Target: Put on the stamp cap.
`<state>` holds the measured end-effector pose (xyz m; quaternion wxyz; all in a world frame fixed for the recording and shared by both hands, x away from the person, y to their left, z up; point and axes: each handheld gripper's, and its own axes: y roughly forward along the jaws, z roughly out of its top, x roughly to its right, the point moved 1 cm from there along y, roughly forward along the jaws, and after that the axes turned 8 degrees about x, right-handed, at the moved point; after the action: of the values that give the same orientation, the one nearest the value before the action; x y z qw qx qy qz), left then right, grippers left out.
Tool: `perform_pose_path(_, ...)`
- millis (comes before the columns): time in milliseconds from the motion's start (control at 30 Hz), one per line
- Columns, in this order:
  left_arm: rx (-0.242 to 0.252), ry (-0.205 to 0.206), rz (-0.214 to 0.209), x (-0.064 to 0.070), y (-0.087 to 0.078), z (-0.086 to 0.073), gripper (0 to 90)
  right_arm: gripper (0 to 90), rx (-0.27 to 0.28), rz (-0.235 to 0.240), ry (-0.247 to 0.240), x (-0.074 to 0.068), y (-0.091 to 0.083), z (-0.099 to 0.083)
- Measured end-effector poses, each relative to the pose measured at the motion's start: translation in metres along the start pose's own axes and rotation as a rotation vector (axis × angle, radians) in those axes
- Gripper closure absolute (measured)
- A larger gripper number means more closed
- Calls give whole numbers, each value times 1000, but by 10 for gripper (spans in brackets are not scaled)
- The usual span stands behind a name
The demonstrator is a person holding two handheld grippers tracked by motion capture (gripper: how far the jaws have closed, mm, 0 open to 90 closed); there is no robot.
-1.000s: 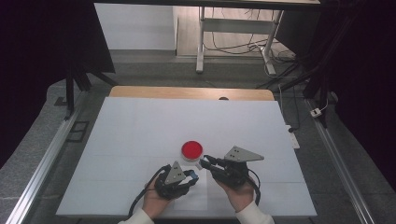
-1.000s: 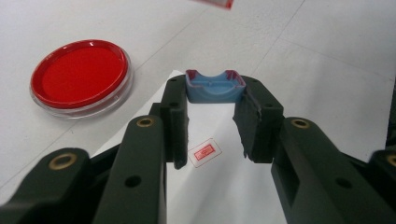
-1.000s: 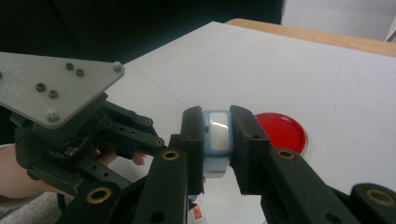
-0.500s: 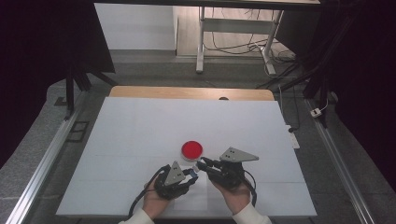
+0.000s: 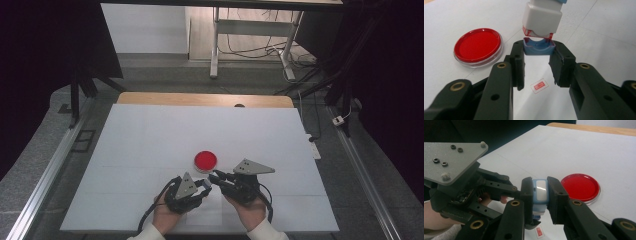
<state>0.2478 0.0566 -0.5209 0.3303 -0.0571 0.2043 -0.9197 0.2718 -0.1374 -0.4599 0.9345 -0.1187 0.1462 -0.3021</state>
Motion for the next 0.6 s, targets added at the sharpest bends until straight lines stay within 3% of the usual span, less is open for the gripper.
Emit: perform_pose_path(600, 7, 7, 8, 1, 0, 0, 650, 754, -10, 6, 16, -1, 2, -2)
